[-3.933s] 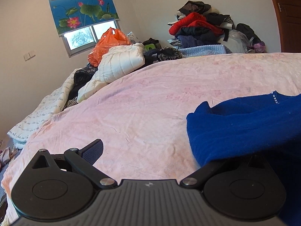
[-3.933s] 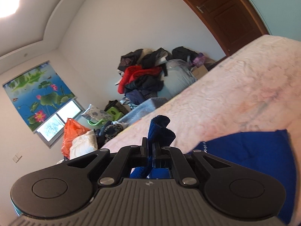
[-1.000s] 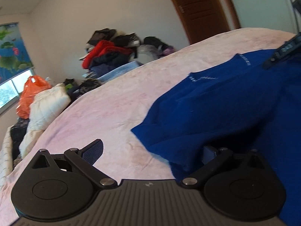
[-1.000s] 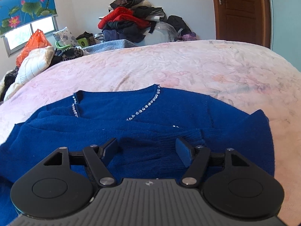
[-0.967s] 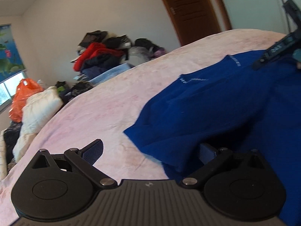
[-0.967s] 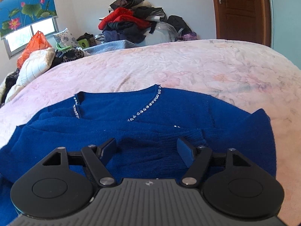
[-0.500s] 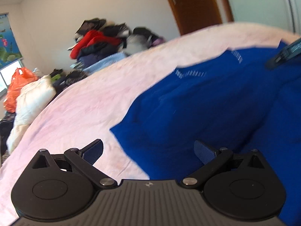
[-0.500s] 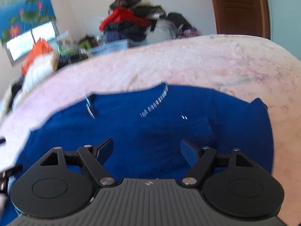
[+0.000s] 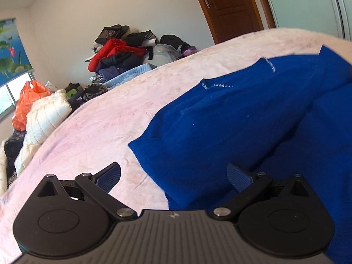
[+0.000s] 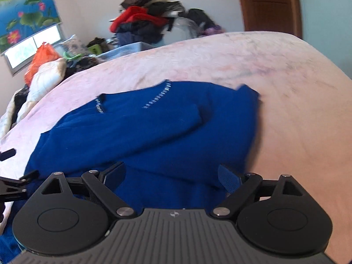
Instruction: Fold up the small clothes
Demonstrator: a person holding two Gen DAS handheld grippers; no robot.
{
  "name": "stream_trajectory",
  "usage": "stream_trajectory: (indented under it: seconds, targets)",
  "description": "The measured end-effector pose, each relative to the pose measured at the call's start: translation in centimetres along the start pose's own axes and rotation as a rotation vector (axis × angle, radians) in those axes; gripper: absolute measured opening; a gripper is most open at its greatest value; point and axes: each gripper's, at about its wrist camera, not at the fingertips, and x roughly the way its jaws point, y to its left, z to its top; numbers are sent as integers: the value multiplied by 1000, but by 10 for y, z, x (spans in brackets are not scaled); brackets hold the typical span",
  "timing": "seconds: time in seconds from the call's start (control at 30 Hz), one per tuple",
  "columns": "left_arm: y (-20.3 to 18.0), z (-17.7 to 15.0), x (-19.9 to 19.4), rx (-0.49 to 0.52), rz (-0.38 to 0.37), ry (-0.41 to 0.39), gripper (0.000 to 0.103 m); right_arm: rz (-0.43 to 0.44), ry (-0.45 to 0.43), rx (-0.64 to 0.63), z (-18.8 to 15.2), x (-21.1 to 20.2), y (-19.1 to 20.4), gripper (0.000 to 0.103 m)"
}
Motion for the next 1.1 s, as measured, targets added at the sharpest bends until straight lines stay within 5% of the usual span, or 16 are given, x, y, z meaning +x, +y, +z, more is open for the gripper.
stream_trajectory:
  seconds: [0.4,0.63,0.8,0.93,1.1]
  targets:
    - [21,-36,-49,-242,-307,189,103,172,-1,201,-70,-101,-60,95]
    - [56,-57,-79,-397,-374,235,103,327,40,218,-103,-137,-74,95]
    - [75,-76,-91,-524,-507,320,103,357,141,144,-119,-150,-69,93]
    - [74,-90,-94,-527,-636,412,103,362,197,60,-129,-166,-58,84]
    - [69,-95,-98,-529,-664,404,103,447,269,-10,-142,-167,-37,78]
